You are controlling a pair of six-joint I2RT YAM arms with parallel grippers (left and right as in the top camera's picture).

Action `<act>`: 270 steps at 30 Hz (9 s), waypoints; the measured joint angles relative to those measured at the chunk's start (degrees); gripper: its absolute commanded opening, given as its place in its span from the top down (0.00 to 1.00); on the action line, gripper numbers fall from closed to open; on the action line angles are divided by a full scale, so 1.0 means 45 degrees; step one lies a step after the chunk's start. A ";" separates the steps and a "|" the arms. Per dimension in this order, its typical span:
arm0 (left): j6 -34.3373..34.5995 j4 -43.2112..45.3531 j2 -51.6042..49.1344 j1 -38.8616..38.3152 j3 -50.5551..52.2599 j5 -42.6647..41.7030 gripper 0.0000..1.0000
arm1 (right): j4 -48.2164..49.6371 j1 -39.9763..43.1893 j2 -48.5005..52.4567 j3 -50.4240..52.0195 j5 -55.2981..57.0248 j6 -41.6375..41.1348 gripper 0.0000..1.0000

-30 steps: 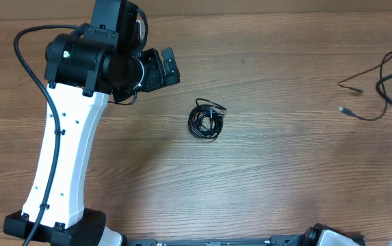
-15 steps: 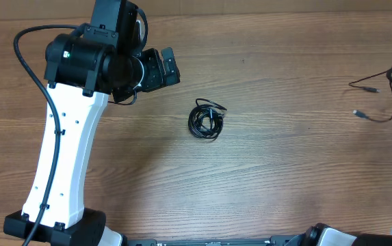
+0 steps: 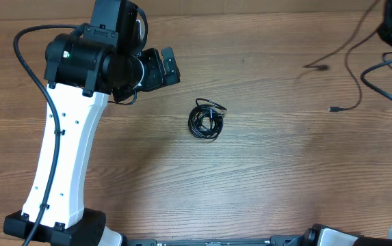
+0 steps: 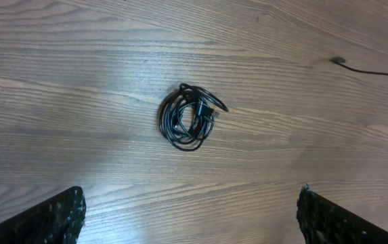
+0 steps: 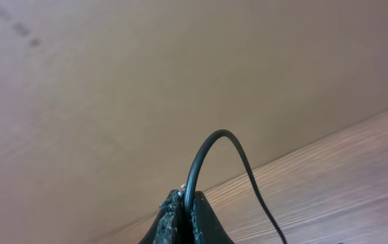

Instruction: Untangle cables

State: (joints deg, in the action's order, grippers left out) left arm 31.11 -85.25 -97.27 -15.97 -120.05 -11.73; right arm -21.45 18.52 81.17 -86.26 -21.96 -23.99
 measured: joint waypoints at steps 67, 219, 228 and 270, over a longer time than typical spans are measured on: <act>1.0375 0.4299 -0.0005 0.2045 0.0000 -0.8578 0.96 | 0.1948 -0.9564 0.0753 0.0000 -0.5688 0.2365 0.71; -0.5285 0.8592 -1.3036 1.1628 -0.9151 0.2569 0.00 | -0.8160 -0.9539 0.3007 0.0126 -0.1205 0.4342 0.00; -0.6285 0.7116 -1.3036 1.1628 -0.8777 0.2569 0.00 | -0.8194 -0.9539 0.3002 0.0126 -0.1209 0.4342 0.00; -0.5304 0.9005 -1.3138 1.0972 -0.7135 0.3784 0.80 | -0.8476 -0.9539 0.3007 0.0126 -0.1205 0.5008 0.00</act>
State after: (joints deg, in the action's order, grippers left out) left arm 7.25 -44.73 -156.40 33.41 -152.16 5.30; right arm -59.59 -24.40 94.70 -85.69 -27.38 -1.45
